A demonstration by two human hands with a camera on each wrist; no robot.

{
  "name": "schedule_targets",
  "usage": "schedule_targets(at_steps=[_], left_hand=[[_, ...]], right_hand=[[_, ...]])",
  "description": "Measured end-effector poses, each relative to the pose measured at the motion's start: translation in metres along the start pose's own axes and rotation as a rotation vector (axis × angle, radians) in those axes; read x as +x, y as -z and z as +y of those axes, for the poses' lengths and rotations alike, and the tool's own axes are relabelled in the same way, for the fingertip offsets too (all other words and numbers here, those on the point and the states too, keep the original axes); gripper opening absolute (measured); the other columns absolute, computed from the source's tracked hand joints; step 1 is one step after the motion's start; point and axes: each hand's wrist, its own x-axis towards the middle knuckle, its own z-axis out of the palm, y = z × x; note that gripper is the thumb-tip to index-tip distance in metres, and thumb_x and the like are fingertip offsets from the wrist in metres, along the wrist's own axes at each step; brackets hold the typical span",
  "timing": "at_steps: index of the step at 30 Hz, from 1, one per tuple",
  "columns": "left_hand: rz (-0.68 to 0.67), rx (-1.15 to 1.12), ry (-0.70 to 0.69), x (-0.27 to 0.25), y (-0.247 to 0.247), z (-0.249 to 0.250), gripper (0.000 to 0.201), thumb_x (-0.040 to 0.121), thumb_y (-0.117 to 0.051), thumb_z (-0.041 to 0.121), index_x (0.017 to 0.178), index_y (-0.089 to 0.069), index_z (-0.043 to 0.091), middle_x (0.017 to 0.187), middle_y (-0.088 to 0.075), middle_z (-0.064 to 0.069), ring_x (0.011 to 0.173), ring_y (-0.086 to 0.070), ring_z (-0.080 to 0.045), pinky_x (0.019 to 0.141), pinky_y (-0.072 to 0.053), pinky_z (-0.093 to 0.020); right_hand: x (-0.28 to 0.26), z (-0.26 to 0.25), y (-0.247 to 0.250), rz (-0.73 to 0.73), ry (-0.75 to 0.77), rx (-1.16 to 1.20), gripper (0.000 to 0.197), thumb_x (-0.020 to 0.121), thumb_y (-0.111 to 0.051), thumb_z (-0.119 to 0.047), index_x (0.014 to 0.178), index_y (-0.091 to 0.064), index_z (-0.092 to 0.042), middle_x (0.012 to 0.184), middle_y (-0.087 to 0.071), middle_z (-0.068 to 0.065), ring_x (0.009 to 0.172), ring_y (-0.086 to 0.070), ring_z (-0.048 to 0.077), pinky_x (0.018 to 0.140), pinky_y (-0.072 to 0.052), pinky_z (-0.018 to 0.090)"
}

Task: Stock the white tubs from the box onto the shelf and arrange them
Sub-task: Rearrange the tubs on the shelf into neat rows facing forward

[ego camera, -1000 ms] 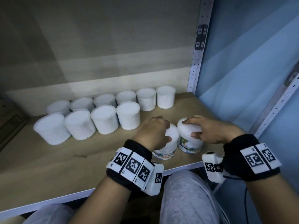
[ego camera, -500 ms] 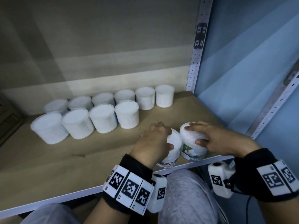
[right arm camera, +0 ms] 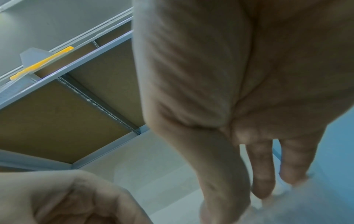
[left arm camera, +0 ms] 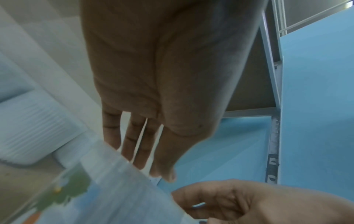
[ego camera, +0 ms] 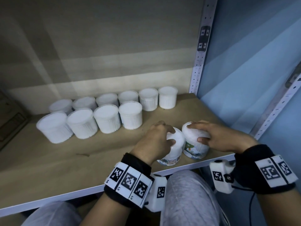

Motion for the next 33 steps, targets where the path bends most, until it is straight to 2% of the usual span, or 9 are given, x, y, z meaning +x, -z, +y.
schedule_targets(at_steps=[2, 7, 11, 15, 17, 22, 28, 30, 33], left_hand=[[0.063, -0.046, -0.035, -0.003, 0.009, -0.004, 0.032, 0.087, -0.062, 0.021, 0.119, -0.062, 0.022, 0.121, -0.057, 0.002, 0.115, -0.053, -0.015, 0.096, -0.041, -0.024], [0.192, -0.070, -0.015, 0.002, 0.052, -0.024, 0.037, 0.085, -0.059, 0.014, 0.120, -0.061, 0.023, 0.121, -0.059, 0.002, 0.113, -0.055, -0.011, 0.088, -0.038, -0.015], [0.224, -0.024, 0.099, 0.010, 0.085, -0.048, 0.036, 0.087, -0.061, 0.022, 0.123, -0.059, 0.023, 0.122, -0.059, 0.004, 0.114, -0.054, -0.010, 0.087, -0.036, -0.015], [0.170, 0.045, 0.216, 0.024, 0.106, -0.081, 0.039, 0.087, -0.061, 0.027, 0.124, -0.058, 0.017, 0.120, -0.060, -0.001, 0.114, -0.056, -0.017, 0.089, -0.039, -0.021], [0.166, 0.075, 0.260, 0.029, 0.112, -0.097, 0.038, 0.086, -0.061, 0.024, 0.122, -0.060, 0.014, 0.119, -0.062, -0.003, 0.114, -0.057, -0.019, 0.091, -0.041, -0.024], [0.143, 0.204, 0.330, 0.044, 0.124, -0.130, 0.040, 0.087, -0.060, 0.024, 0.125, -0.059, 0.010, 0.128, -0.059, -0.011, 0.120, -0.053, -0.026, 0.097, -0.042, -0.028], [0.086, 0.298, 0.371, 0.054, 0.124, -0.154, 0.044, 0.087, -0.058, 0.024, 0.129, -0.054, 0.014, 0.136, -0.049, -0.010, 0.127, -0.047, -0.029, 0.105, -0.041, -0.040], [0.080, 0.302, 0.357, 0.054, 0.122, -0.158, 0.044, 0.088, -0.057, 0.025, 0.130, -0.053, 0.011, 0.137, -0.050, -0.012, 0.127, -0.047, -0.029, 0.105, -0.040, -0.035], [0.055, 0.298, 0.345, 0.054, 0.116, -0.166, 0.043, 0.090, -0.057, 0.028, 0.128, -0.055, 0.007, 0.136, -0.052, -0.012, 0.127, -0.046, -0.027, 0.103, -0.036, -0.030]], right_hand=[[-0.002, -0.005, 0.007, 0.060, 0.002, 0.029, 0.054, 0.090, -0.062, -0.017, 0.141, -0.043, -0.024, 0.149, -0.037, -0.007, 0.138, -0.034, 0.011, 0.108, -0.018, 0.012], [0.001, -0.043, 0.028, 0.305, 0.046, 0.129, 0.044, 0.087, -0.067, -0.024, 0.129, -0.057, -0.018, 0.129, -0.056, -0.001, 0.119, -0.054, 0.016, 0.097, -0.036, 0.017], [0.027, -0.080, 0.034, 0.341, 0.089, 0.181, 0.032, 0.083, -0.068, -0.038, 0.113, -0.065, -0.027, 0.117, -0.066, -0.007, 0.105, -0.062, 0.014, 0.100, -0.047, 0.031], [0.063, -0.121, 0.033, 0.311, 0.097, 0.206, 0.029, 0.086, -0.067, -0.032, 0.112, -0.067, -0.018, 0.115, -0.064, -0.001, 0.099, -0.062, 0.016, 0.083, -0.045, 0.021], [0.084, -0.138, 0.031, 0.309, 0.097, 0.204, 0.027, 0.086, -0.067, -0.030, 0.108, -0.067, -0.015, 0.112, -0.065, 0.003, 0.097, -0.061, 0.017, 0.081, -0.042, 0.019], [0.133, -0.166, 0.020, 0.325, 0.095, 0.147, 0.024, 0.087, -0.064, -0.021, 0.108, -0.067, -0.010, 0.113, -0.065, 0.009, 0.106, -0.061, 0.023, 0.087, -0.046, 0.025], [0.173, -0.183, -0.010, 0.249, 0.044, -0.007, 0.033, 0.085, -0.062, -0.022, 0.115, -0.062, -0.007, 0.124, -0.060, 0.011, 0.114, -0.058, 0.028, 0.094, -0.049, 0.031], [0.182, -0.184, -0.022, 0.219, 0.017, -0.055, 0.038, 0.084, -0.063, -0.026, 0.116, -0.061, -0.005, 0.124, -0.061, 0.013, 0.114, -0.058, 0.031, 0.096, -0.050, 0.035], [0.190, -0.184, -0.034, 0.169, 0.000, -0.143, 0.044, 0.084, -0.062, -0.034, 0.119, -0.060, -0.008, 0.126, -0.061, 0.012, 0.116, -0.057, 0.031, 0.096, -0.048, 0.034]])
